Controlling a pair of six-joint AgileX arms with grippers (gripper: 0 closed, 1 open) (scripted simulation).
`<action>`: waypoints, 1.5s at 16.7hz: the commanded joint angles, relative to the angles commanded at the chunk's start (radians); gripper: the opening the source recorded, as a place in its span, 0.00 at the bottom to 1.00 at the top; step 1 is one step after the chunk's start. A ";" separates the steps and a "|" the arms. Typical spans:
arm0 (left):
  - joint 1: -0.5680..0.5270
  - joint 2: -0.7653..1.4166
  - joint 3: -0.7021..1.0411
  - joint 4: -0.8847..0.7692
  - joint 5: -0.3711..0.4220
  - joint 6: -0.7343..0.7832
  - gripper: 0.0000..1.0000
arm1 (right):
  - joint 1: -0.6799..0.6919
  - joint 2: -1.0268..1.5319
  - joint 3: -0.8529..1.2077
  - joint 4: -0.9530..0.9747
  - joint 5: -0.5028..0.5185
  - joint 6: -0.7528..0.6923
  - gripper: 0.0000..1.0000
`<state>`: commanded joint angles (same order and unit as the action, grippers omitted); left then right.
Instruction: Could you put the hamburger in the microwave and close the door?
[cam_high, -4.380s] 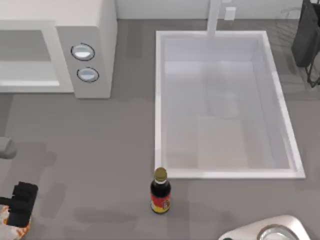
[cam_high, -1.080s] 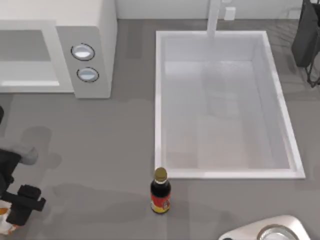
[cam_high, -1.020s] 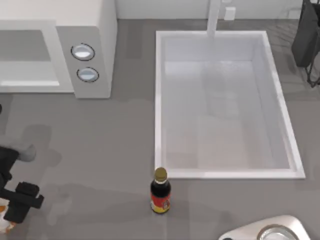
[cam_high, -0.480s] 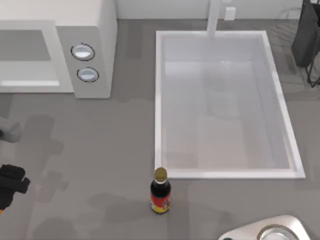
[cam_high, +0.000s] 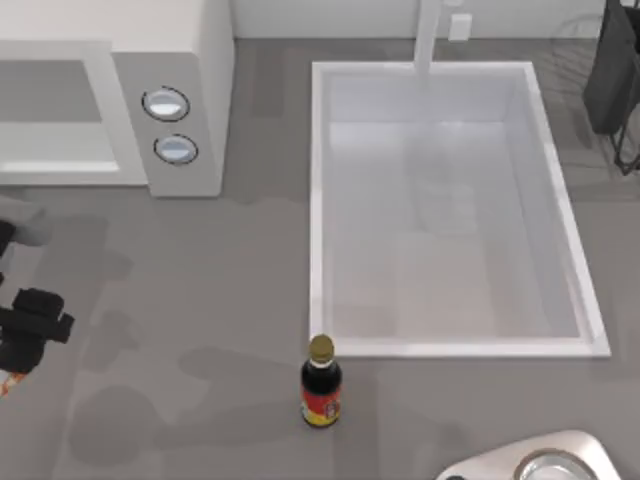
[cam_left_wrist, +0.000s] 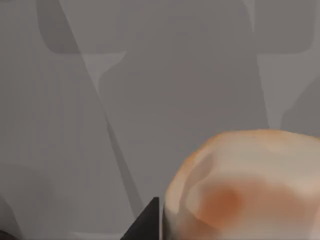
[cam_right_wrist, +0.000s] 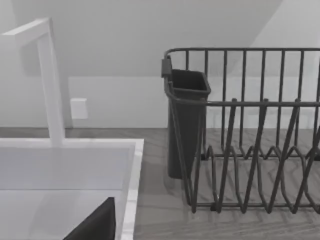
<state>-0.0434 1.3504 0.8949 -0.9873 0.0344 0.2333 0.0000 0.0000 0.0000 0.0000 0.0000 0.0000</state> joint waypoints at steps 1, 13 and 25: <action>0.009 0.033 0.008 0.061 0.009 -0.003 0.00 | 0.000 0.000 0.000 0.000 0.000 0.000 1.00; 0.191 0.574 0.045 1.243 0.150 -0.075 0.00 | 0.000 0.000 0.000 0.000 0.000 0.000 1.00; 0.290 0.790 0.061 1.807 0.235 -0.124 0.00 | 0.000 0.000 0.000 0.000 0.000 0.000 1.00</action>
<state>0.2466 2.1402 0.9557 0.8198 0.2693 0.1092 0.0000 0.0000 0.0000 0.0000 0.0000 0.0000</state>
